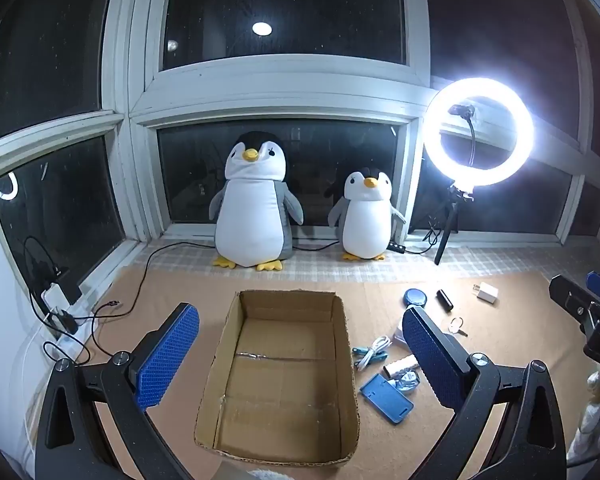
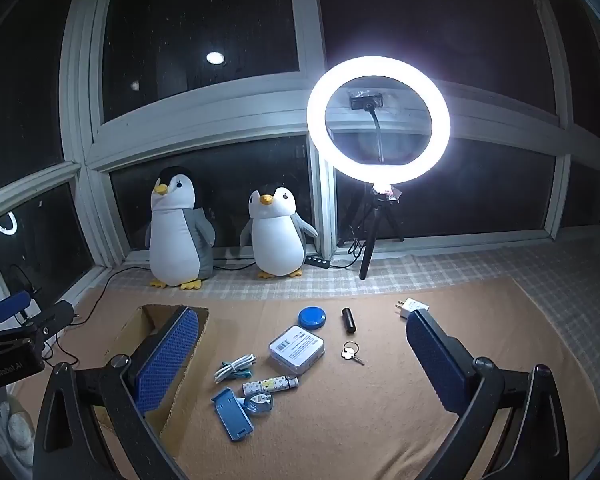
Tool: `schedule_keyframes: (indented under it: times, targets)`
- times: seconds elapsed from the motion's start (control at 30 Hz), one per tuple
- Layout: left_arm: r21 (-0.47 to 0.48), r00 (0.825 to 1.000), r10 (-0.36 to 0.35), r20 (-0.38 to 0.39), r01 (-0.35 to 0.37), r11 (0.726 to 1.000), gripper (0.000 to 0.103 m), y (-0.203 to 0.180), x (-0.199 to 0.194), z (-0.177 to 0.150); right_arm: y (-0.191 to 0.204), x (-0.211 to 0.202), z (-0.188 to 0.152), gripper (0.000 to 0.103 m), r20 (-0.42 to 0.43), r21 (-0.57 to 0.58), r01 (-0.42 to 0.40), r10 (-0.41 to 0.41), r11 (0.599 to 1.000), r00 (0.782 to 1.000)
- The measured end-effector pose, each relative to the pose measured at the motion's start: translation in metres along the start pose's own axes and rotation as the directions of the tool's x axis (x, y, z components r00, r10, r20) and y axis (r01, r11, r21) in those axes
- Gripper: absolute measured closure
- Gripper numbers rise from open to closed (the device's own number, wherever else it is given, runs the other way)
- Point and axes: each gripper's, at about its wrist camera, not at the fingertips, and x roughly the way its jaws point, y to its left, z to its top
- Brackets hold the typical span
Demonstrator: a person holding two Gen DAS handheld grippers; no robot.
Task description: Organize rigid objects
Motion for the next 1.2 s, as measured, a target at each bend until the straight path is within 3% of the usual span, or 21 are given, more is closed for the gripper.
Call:
schedule_keyframes:
  times: [1.2]
  targets:
    - [0.001, 1.0, 0.013, 0.0, -0.013, 1.0, 0.0, 0.0036, 0.0, 0.0011, -0.0013, 0.0006, 0.0016, 0.0, 0.018, 0.001, 0.005, -0.005, 1.0, 1.0]
